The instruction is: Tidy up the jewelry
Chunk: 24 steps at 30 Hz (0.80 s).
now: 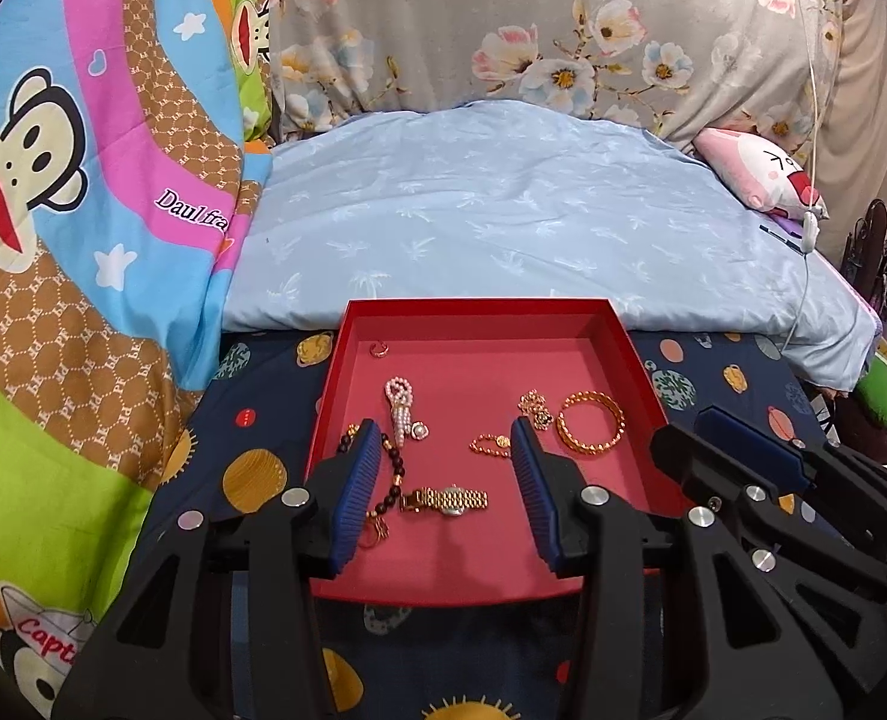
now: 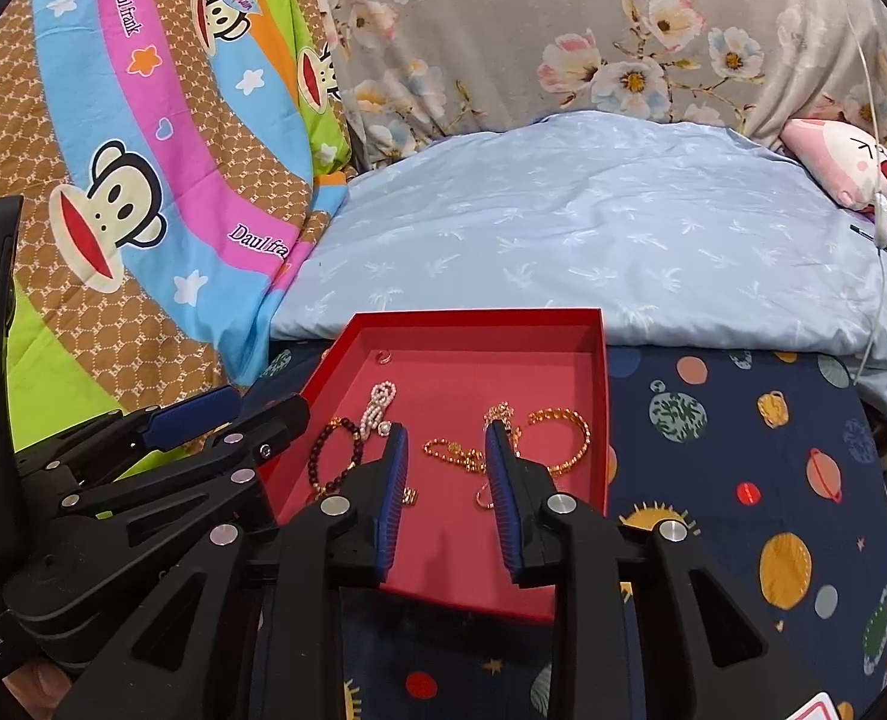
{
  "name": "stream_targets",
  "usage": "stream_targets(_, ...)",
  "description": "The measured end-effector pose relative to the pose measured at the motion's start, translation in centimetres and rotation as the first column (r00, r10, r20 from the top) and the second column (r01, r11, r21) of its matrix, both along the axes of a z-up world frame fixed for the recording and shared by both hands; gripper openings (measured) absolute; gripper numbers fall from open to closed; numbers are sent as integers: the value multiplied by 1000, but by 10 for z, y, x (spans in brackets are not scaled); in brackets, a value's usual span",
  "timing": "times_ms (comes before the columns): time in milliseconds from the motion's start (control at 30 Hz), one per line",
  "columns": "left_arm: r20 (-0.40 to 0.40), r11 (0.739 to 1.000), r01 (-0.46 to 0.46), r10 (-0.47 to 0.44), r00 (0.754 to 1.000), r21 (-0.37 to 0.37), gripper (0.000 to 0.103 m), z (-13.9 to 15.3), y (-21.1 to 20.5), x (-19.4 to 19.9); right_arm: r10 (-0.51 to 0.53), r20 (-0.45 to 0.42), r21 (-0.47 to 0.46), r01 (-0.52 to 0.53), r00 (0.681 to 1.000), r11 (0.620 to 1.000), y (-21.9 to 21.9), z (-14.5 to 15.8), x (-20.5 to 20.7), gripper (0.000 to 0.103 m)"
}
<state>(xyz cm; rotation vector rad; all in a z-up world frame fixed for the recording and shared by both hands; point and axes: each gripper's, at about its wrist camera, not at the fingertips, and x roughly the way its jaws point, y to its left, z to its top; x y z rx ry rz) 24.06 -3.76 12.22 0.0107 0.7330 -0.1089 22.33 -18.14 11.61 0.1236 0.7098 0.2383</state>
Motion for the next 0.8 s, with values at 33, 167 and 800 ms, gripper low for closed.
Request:
stream_targets(33, 1, 1000, -1, 1, 1000, -1, 43, 1, 0, -4, -3, 1, -1, 3, 1000, 1000, 0, 1, -4, 28)
stream_targets(167, 3, 1000, -4, 4, 1000, 1, 43, 1, -2, -17, -10, 2, -2, 10, 1000, 1000, -1, 1, -18, 28)
stream_targets(800, 48, 993, -121, 121, 992, 12, 62, -54, 18, -62, -121, 36, -167, 125, 992, 978, 4, -61, -64, 69)
